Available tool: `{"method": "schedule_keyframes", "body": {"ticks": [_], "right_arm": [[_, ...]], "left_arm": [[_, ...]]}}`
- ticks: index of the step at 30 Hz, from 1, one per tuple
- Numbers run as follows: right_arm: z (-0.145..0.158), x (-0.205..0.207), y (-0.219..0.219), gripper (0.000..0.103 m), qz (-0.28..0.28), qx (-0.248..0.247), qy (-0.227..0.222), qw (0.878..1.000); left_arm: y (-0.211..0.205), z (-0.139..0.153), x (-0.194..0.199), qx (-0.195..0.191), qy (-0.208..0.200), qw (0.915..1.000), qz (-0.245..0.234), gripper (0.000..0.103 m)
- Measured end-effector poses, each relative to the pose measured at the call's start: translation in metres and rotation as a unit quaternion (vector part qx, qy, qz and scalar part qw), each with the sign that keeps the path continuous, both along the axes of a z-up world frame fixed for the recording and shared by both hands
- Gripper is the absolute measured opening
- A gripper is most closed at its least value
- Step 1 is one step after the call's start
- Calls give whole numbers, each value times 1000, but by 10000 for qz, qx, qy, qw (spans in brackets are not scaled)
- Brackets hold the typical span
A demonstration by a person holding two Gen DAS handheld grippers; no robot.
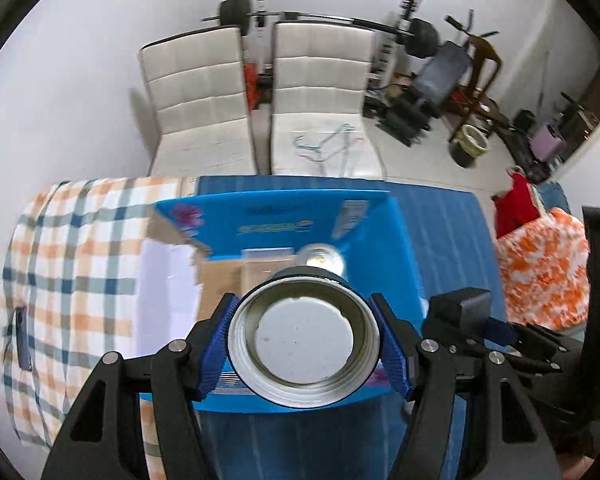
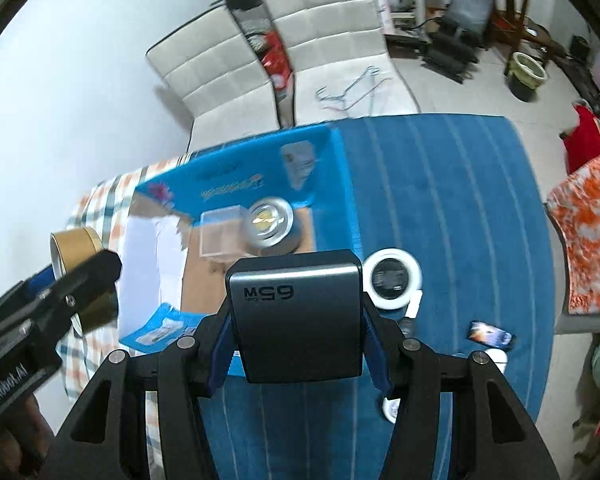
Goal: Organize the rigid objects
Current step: 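Carry the tin with the left tool while the right tool carries the charger into the blue box, then open the left tool releasing the tin while the right tool releases the charger in the box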
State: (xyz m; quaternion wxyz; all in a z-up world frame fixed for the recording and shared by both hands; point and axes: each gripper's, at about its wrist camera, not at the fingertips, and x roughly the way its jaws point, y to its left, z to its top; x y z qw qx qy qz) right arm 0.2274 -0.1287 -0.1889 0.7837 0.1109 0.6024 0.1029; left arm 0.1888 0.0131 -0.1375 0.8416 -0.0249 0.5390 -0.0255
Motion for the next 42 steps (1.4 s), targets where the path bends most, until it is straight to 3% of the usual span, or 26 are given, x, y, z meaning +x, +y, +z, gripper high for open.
{"method": "schedule_keyframes", "body": {"ticks": [4, 13, 22, 31, 33, 35, 38, 39, 41, 42], "right_arm": [[-23, 7, 26, 58, 202, -104, 166, 9996], [-125, 54, 74, 58, 324, -560, 1099, 9918], [-175, 83, 92, 58, 330, -776, 1598, 9835], [-198, 85, 97, 59, 294, -775, 2023, 9758], [-198, 84, 98, 61, 308, -732, 2073, 9751], [-192, 85, 98, 65, 327, -745, 2006, 9763], [-176, 82, 98, 85, 386, -792, 1809, 9795], [-170, 82, 99, 86, 419, -819, 1734, 9806], [-161, 80, 100, 86, 489, -926, 1617, 9813], [-155, 78, 101, 87, 542, -985, 1547, 9815]], "left_arm": [[32, -22, 14, 20, 142, 9996, 241, 63], [80, -128, 73, 203, 1133, 9920, 513, 63], [94, -182, 109, 76, 1701, 9841, 506, 63], [101, -183, 109, -8, 2012, 9779, 576, 63], [102, -182, 108, -6, 2063, 9769, 560, 67], [101, -179, 105, -114, 2044, 9773, 547, 76], [98, -172, 103, 47, 2047, 9774, 527, 84], [98, -169, 103, 102, 2023, 9779, 527, 86], [101, -161, 100, 158, 1952, 9790, 572, 103], [103, -155, 97, 22, 1890, 9803, 575, 103]]}}
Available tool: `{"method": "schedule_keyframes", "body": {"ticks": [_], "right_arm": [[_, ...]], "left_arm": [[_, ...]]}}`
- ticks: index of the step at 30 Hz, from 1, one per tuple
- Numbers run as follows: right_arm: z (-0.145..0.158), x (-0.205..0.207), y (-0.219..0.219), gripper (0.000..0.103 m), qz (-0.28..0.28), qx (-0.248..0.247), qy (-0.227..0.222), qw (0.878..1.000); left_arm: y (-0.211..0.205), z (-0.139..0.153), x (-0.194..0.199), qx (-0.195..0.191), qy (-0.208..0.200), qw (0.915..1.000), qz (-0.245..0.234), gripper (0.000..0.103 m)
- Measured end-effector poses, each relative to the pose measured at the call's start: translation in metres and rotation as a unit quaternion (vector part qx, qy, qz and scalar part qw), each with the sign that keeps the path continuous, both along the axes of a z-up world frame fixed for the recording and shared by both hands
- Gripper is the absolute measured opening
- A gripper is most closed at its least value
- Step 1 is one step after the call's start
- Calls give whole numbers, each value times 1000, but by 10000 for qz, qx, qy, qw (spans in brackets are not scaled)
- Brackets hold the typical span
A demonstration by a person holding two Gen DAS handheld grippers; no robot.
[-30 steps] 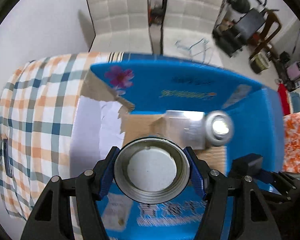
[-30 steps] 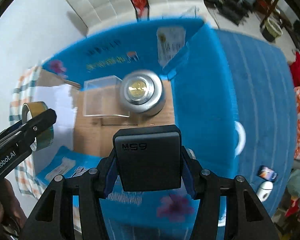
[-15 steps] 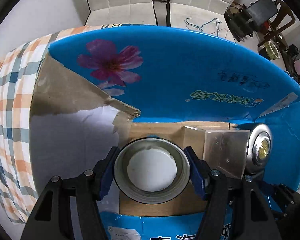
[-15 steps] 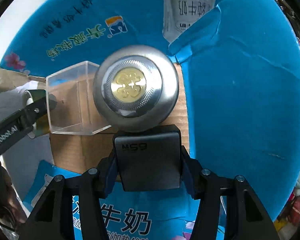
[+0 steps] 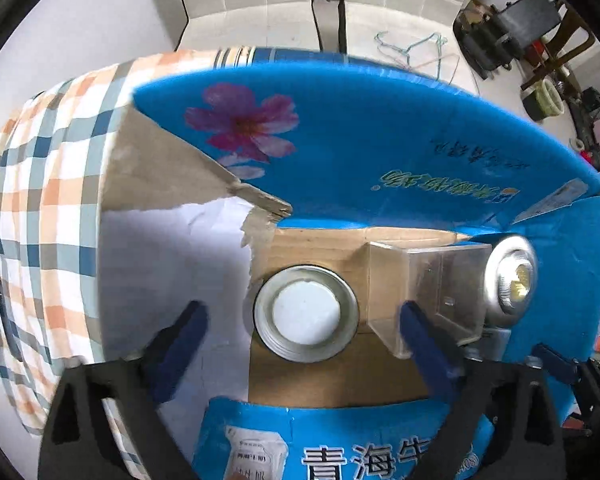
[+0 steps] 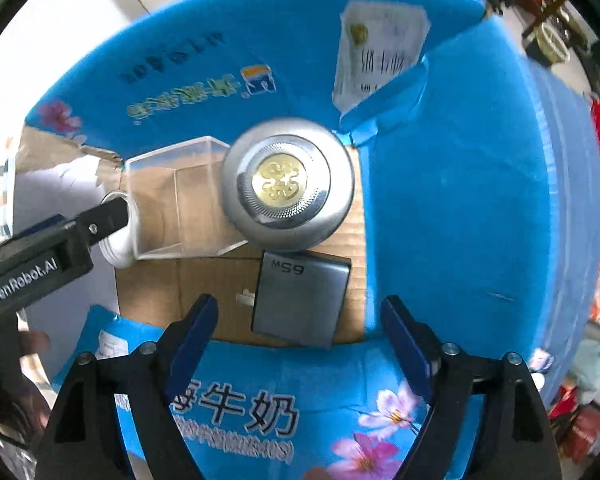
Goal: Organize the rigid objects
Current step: 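Open the left tool releasing the tin while the right tool releases the charger in the box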
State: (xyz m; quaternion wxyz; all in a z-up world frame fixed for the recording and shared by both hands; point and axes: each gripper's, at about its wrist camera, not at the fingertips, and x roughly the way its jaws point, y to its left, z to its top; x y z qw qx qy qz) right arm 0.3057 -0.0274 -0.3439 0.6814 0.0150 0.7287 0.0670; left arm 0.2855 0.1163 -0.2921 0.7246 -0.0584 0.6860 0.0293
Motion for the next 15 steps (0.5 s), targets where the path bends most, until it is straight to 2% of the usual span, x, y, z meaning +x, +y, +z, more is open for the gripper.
{"method": "schedule_keyframes", "body": {"ticks": [1, 8, 11, 15], "right_arm": [[5, -3, 0, 88, 50, -35, -61, 10000], [39, -24, 0, 89, 55, 77, -311, 9995], [61, -38, -8, 89, 139, 65, -485, 9987], [90, -66, -14, 89, 285, 39, -806, 9963]], "left_arm": [[2, 7, -2, -88, -47, 9999, 37, 103], [4, 61, -41, 33, -501, 9987, -25, 103], [2, 85, -65, 209, -801, 9966, -25, 103], [-9, 108, -77, 304, -1039, 9941, 27, 103]]}}
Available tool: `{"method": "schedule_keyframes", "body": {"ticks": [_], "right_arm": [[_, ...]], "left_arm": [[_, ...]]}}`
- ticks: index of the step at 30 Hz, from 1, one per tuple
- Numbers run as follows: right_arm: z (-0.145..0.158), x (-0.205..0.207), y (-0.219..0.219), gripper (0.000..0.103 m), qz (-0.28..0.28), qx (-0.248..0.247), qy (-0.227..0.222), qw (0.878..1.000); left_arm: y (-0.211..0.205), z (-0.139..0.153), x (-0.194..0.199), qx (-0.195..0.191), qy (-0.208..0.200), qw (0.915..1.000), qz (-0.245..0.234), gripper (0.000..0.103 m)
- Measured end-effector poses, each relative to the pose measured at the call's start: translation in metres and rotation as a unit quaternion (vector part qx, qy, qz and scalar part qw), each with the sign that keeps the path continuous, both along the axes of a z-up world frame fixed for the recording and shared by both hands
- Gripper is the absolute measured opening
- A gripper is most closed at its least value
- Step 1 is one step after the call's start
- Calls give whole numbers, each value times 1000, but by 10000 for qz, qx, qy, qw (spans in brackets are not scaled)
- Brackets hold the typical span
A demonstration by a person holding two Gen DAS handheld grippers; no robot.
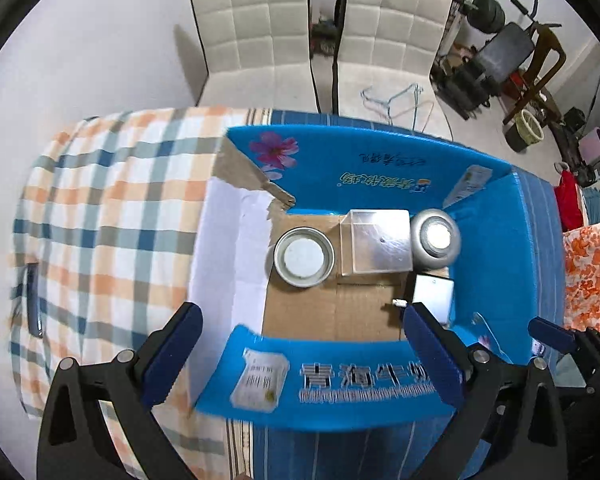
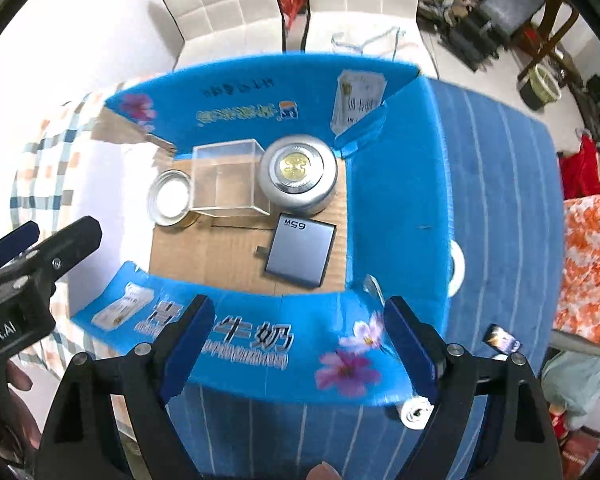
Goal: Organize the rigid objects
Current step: 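Open the left tool releasing the tin while the right tool releases the charger in the box, then withdraw both tools from the blue box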
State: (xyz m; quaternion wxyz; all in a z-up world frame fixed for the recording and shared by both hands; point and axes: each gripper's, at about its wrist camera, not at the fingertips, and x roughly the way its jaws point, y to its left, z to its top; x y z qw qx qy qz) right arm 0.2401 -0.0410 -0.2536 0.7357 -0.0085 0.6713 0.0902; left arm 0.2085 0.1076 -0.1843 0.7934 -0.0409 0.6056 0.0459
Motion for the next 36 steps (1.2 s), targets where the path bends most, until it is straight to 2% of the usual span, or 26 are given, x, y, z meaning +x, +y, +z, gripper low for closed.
{"method": "schedule_keyframes", "body": {"ticks": [6, 16, 22, 28, 32, 36], "right_arm": [[48, -28, -6, 89, 1, 171, -344, 9993], [126, -69, -23, 89, 100, 417, -881, 9952], [153, -86, -31, 89, 146, 591, -1045, 9927], [156, -94, -59, 89, -125, 710, -1038, 9920], [141, -97, -110, 89, -628, 546, -962, 9919], [105, -100, -186, 89, -1443, 344, -631, 9869]], "left_arm": [[-11, 38, -26, 97, -424, 9990, 49, 103], [-25, 92, -69, 49, -883, 9961, -1, 103], [-35, 110, -78, 71, -1037, 9945, -114, 103], [-63, 110, -74, -92, -1027, 9937, -436, 103], [-103, 95, -58, -211, -869, 9926, -818, 103], [-159, 70, -38, -287, -673, 9886, -1318, 103]]}}
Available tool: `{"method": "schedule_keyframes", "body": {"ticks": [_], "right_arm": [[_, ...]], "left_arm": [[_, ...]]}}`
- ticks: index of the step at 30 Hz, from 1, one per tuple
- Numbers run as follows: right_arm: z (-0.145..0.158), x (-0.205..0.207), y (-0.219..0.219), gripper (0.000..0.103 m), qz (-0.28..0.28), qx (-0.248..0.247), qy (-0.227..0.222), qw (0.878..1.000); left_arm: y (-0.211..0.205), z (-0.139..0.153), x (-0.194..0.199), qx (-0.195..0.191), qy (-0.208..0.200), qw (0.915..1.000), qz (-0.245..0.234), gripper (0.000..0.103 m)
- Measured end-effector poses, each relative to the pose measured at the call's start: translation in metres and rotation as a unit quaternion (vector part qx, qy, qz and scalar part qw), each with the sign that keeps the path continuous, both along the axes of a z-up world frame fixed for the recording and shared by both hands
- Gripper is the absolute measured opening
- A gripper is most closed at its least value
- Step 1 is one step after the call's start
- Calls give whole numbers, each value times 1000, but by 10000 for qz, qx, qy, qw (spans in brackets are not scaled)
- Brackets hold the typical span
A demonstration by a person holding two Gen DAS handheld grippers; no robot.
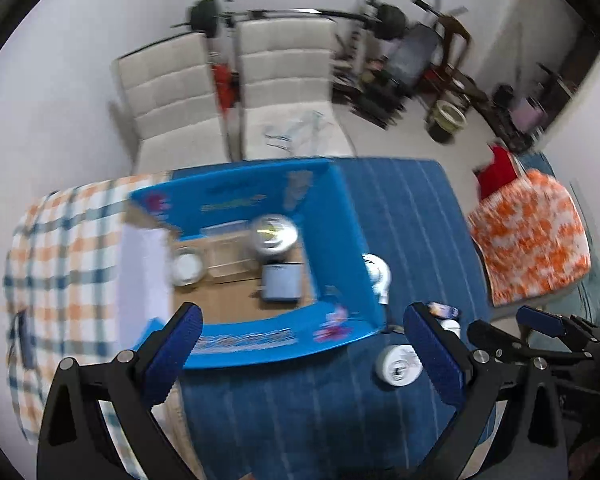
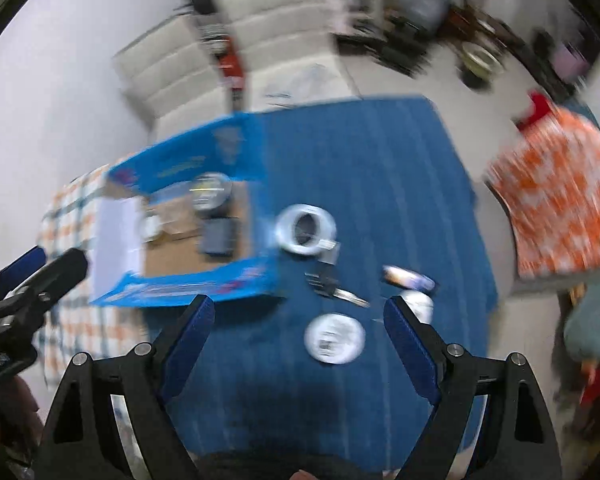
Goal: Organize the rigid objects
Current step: 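Withdraw both tools from the blue box, then grasp the white jar with the black lid with the right tool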
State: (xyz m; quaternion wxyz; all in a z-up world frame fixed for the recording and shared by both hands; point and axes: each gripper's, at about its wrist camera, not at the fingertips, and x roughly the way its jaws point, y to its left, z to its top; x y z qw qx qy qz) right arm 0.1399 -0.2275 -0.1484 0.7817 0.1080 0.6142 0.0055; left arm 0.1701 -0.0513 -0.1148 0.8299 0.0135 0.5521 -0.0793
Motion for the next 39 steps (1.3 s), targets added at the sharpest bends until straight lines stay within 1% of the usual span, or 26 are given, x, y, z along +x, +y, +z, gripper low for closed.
{"method": "schedule_keyframes", "body": {"ticks": [2, 4, 6, 8, 9, 11, 13, 16, 17, 18, 20, 22, 23, 25, 26, 29, 34, 37, 39], "right_arm": [[-23, 1, -34, 89, -384, 56, 142, 9991], [-52, 8, -63, 89, -666, 310, 349, 9967], [-83, 22, -81, 89, -851, 732, 506, 9924], [-111, 39, -88, 89, -946, 1001, 699, 9880], [-126, 51, -85, 89, -939, 1159, 775, 9858], [-148, 70, -79, 89, -911, 1268, 862, 9840], [-169, 95, -68, 89, -829, 1369, 911, 9829], [-198, 126, -53, 88, -729, 1273, 1027, 9838], [-206, 135, -49, 86, -726, 1267, 1068, 9835], [-215, 145, -43, 81, -681, 1290, 1132, 9828], [-230, 162, -33, 74, -546, 1244, 1246, 9829], [-241, 174, -20, 73, -296, 1171, 1333, 9837], [-242, 178, -13, 75, -134, 1074, 1330, 9852], [-238, 182, 4, 66, 341, 892, 1217, 9880], [-239, 182, 11, 63, 552, 770, 1278, 9873], [-240, 174, 20, 63, 959, 495, 1364, 9848], [-245, 141, 35, 63, 1561, 159, 1765, 9717], [-249, 116, 40, 64, 1698, 156, 2045, 9639], [-248, 92, 43, 64, 1870, -103, 2013, 9615]], "left_arm": [[-30, -16, 15, 134, 71, 9996, -247, 103], [-50, -28, 27, 295, 79, 9988, -372, 103], [-65, -42, 42, 579, -20, 9977, -348, 103], [-69, -58, 56, 943, -46, 9953, -212, 103], [-67, -66, 64, 1118, -53, 9937, -94, 103], [-62, -80, 74, 1276, 34, 9918, 103, 103], [-52, -96, 87, 1317, 176, 9905, 340, 103], [-37, -110, 96, 1342, 326, 9886, 595, 103], [-34, -112, 97, 1344, 344, 9881, 664, 103], [-30, -116, 100, 1338, 376, 9876, 730, 103], [-24, -122, 101, 1333, 452, 9867, 813, 103], [-18, -128, 102, 1315, 518, 9861, 873, 103], [-17, -131, 103, 1299, 550, 9861, 882, 103], [-13, -134, 102, 1273, 589, 9859, 907, 103], [-12, -135, 102, 1251, 609, 9861, 907, 103], [-11, -135, 99, 1202, 649, 9866, 893, 103], [-13, -129, 89, 1148, 632, 9884, 772, 103], [-18, -124, 75, 1129, 602, 9899, 604, 103], [-22, -121, 64, 1140, 571, 9907, 477, 103]]}}
